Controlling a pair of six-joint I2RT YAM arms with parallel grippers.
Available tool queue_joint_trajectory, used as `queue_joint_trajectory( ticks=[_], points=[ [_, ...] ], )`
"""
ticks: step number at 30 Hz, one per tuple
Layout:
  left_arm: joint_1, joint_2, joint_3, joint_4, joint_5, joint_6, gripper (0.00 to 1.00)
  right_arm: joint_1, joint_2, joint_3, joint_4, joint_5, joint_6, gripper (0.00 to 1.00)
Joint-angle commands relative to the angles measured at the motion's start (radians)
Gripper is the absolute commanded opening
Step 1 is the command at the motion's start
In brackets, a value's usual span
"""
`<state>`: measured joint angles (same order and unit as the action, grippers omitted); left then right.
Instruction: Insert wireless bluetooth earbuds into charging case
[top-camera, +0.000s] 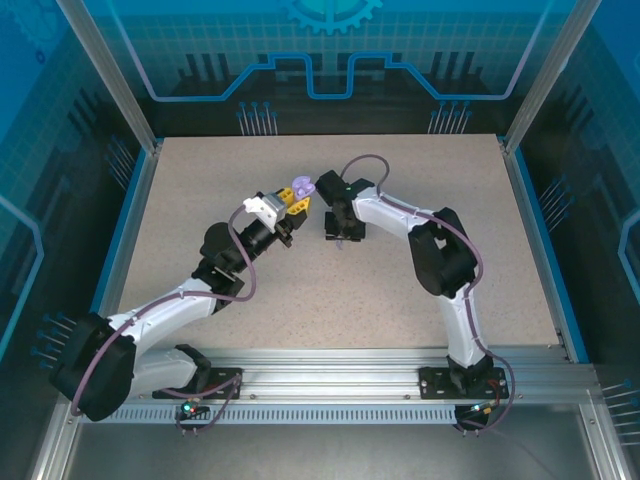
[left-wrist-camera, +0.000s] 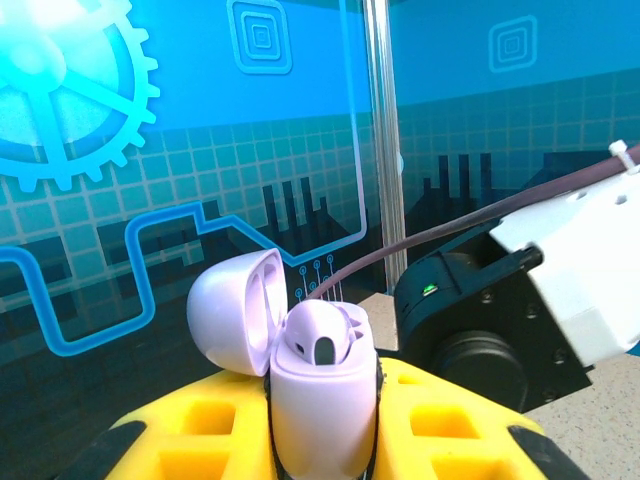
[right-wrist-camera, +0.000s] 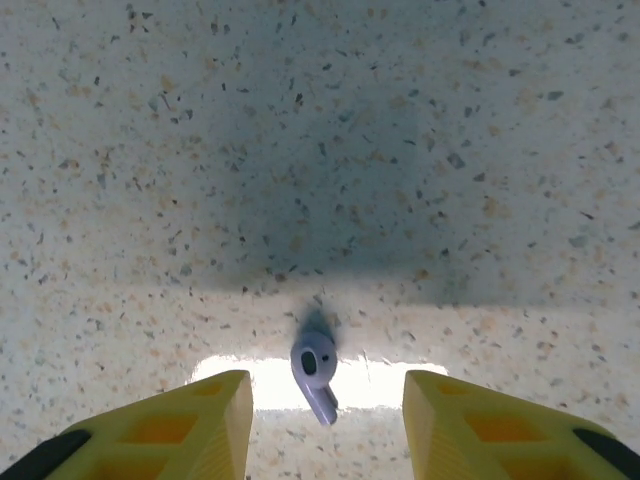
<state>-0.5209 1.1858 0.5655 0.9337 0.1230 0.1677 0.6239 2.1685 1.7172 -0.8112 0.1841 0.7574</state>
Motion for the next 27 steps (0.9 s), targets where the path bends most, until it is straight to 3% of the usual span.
queue_joint_trajectory(
  ticks=[1,10,22,27],
  points=[
    [-0.006,-0.019,-0.018,0.057,-0.017,0.025,0.0,0.021,0.044,0.04,-0.055,0.02,0.019,0.43],
    [-0.006,-0.016,-0.021,0.06,-0.016,0.026,0.0,0.027,0.079,0.049,-0.055,0.021,0.013,0.37],
    [-0.006,-0.016,-0.024,0.062,-0.017,0.021,0.0,0.027,0.109,0.068,-0.051,0.044,-0.008,0.36],
    [-0.006,-0.014,-0.023,0.059,-0.015,0.019,0.0,0.024,0.123,0.086,-0.051,0.054,-0.032,0.3]
  ],
)
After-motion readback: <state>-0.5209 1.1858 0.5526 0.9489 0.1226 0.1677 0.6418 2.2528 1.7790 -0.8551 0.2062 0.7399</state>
